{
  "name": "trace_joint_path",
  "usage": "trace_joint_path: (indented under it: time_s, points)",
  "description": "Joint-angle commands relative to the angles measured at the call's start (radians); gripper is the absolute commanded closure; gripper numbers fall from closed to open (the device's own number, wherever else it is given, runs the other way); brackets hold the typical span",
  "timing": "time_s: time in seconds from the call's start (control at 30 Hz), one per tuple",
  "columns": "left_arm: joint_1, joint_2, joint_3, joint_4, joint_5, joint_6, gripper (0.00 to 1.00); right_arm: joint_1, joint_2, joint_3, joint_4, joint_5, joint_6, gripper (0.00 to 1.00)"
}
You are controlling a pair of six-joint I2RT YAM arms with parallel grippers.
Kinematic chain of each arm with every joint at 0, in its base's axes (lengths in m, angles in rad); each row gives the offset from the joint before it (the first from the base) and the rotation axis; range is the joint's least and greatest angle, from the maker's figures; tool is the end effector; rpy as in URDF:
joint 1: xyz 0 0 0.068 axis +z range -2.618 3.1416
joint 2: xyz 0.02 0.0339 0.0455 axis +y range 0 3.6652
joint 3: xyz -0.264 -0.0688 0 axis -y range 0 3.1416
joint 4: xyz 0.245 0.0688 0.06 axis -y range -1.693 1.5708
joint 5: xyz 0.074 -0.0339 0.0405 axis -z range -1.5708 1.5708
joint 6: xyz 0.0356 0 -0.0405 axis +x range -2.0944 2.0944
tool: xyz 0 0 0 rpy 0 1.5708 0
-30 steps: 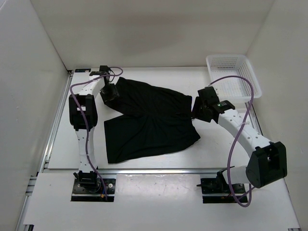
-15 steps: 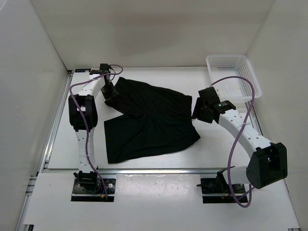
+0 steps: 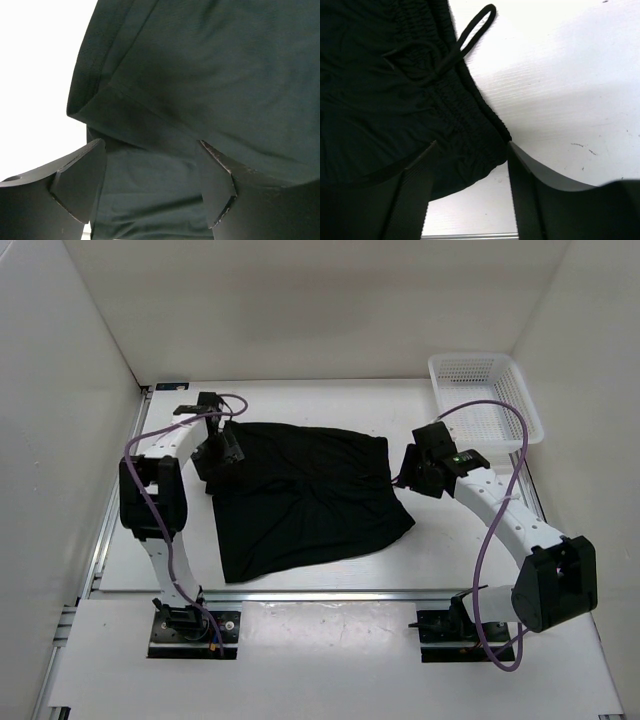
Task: Fold and stack the shorts
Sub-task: Fold the shorts
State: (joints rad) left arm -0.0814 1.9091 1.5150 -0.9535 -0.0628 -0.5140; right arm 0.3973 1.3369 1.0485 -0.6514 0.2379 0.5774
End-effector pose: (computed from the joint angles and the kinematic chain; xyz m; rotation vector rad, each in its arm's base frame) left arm 0.3800 -0.0288 0.2170 -0.6345 2.8399 -0.0083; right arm 0.2567 0.0986 0.2705 0.3187 2.4561 0.1169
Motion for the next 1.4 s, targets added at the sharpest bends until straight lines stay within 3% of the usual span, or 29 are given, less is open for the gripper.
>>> trace_joint_path:
  time_s: [0.0,0.2,0.37,0.53,0.7,0.77,0.9,0.93,1.03,1.13,1.37]
  points:
    - [0.005,-0.007,-0.015,0.027,0.006,-0.020,0.16,-0.003,-0.022,-0.004,0.004,-0.041,0.001,0.37]
    - [-0.004,-0.119,-0.038,-0.007,-0.022,-0.060,0.19,-0.041,-0.053,-0.060,-0.016,-0.169,0.041,0.34]
    - [-0.004,-0.385,-0.345,-0.007,0.032,-0.156,0.20,-0.100,-0.100,-0.227,0.073,-0.391,0.125,0.28]
    - [-0.041,-0.580,-0.591,0.027,0.152,-0.233,0.18,-0.118,-0.071,-0.291,0.144,-0.446,0.156,0.25]
    - [-0.052,-0.529,-0.685,0.120,0.170,-0.282,0.19,-0.169,0.039,-0.301,0.216,-0.436,0.156,0.26]
    - [-0.052,-0.436,-0.685,0.146,0.152,-0.282,0.23,-0.196,0.085,-0.314,0.249,-0.425,0.156,0.37]
    - [-0.052,-0.289,-0.566,0.156,0.103,-0.270,0.25,-0.228,0.162,-0.302,0.289,-0.413,0.156,0.65]
    - [-0.052,-0.266,-0.540,0.156,0.092,-0.270,0.25,-0.239,0.185,-0.291,0.289,-0.413,0.156,0.77]
    - [-0.052,-0.144,-0.402,0.156,0.078,-0.229,0.25,-0.250,0.203,-0.291,0.309,-0.422,0.183,0.94]
    - [-0.052,-0.001,-0.250,0.156,0.089,-0.207,0.27,-0.276,0.223,-0.269,0.341,-0.431,0.213,1.00]
    - [-0.052,0.254,0.156,0.032,0.098,-0.143,0.27,-0.276,0.332,-0.162,0.342,-0.387,0.285,1.00]
